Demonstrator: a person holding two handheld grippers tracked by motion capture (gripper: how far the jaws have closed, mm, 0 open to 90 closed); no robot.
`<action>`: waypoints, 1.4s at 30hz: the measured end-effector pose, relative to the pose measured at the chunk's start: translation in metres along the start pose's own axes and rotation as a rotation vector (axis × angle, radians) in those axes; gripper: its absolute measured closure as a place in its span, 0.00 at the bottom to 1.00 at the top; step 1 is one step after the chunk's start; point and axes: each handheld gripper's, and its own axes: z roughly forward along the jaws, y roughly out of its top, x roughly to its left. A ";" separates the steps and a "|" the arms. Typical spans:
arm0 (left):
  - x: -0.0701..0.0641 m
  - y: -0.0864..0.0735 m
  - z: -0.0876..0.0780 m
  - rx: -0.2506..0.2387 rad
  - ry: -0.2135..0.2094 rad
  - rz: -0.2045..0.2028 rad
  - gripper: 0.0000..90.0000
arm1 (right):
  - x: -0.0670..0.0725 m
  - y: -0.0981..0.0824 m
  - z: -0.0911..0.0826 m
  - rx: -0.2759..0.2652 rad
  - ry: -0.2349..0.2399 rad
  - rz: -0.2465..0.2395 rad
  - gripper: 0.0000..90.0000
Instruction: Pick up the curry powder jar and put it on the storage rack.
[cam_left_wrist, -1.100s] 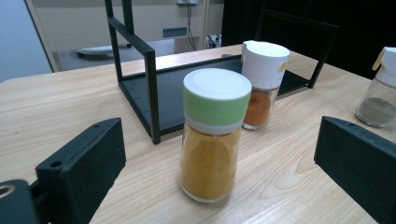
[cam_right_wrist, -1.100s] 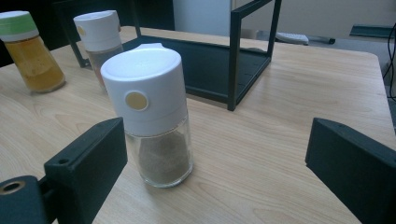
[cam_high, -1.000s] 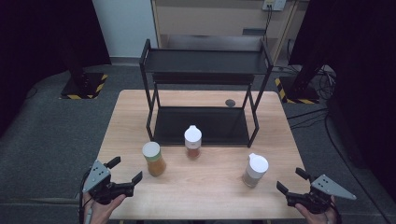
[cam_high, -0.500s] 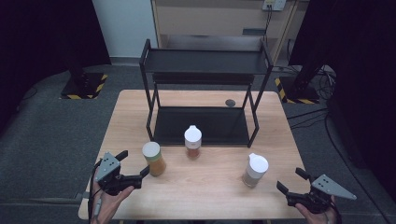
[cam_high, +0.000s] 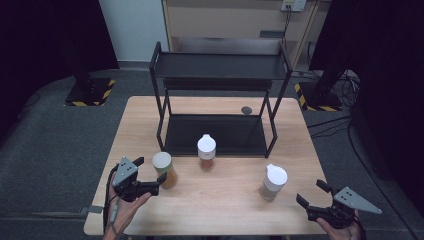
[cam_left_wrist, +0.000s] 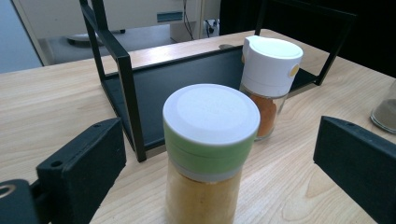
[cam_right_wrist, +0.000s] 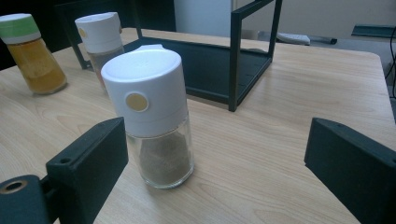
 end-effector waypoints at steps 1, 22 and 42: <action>0.000 0.000 0.001 0.002 0.002 0.000 0.01 | 0.000 0.000 0.000 0.000 0.000 0.000 0.08; 0.001 -0.005 0.034 0.014 0.013 -0.020 0.11 | -0.001 0.000 0.000 -0.002 0.002 0.002 0.08; -0.008 -0.016 0.040 -0.025 0.045 0.022 0.35 | -0.001 0.000 0.001 0.000 0.002 0.004 0.08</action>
